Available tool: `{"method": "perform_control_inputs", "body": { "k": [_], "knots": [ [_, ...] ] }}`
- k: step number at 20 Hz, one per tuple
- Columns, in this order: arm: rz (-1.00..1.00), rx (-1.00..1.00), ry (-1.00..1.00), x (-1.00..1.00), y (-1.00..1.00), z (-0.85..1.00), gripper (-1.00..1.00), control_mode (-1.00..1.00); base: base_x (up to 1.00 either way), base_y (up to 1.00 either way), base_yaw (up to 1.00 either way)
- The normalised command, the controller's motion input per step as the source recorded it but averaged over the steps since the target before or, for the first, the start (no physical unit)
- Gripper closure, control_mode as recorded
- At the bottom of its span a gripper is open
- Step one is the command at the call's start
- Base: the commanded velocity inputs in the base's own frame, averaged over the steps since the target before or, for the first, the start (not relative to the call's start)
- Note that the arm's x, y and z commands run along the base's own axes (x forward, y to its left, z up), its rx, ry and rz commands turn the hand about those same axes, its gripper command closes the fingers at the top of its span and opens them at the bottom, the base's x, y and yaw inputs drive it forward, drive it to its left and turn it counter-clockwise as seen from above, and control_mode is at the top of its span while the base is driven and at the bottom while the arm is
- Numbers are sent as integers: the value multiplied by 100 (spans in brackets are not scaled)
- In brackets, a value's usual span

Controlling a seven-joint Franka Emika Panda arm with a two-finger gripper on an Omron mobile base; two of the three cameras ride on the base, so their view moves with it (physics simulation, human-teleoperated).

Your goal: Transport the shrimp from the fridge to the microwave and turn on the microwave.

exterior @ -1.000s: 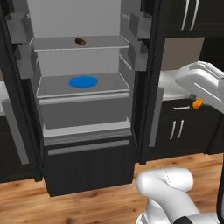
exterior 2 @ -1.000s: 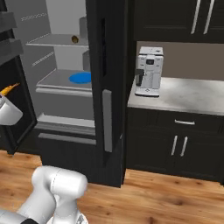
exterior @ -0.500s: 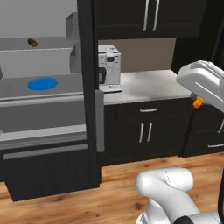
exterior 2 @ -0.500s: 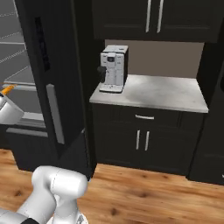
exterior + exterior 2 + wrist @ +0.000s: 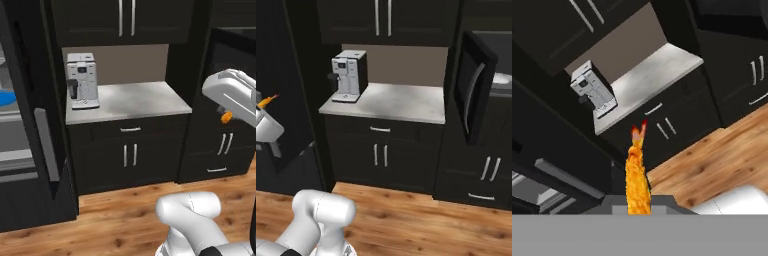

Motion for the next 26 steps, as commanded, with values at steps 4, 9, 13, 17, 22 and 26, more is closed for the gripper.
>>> {"method": "perform_control_inputs", "body": {
  "k": [4,9,13,17,22,26],
  "knots": [
    [0,0,0,0,0,0,100,100,-32,-81,-1],
    [0,0,0,0,0,0,100,100,-32,-68,-1],
    [0,0,0,0,0,0,100,100,-19,-66,-1],
    [0,0,0,0,0,0,100,100,0,-64,0],
    [0,0,0,0,0,0,100,100,0,-62,0],
    [0,0,0,0,0,0,100,100,0,-57,0]
  ]
}}
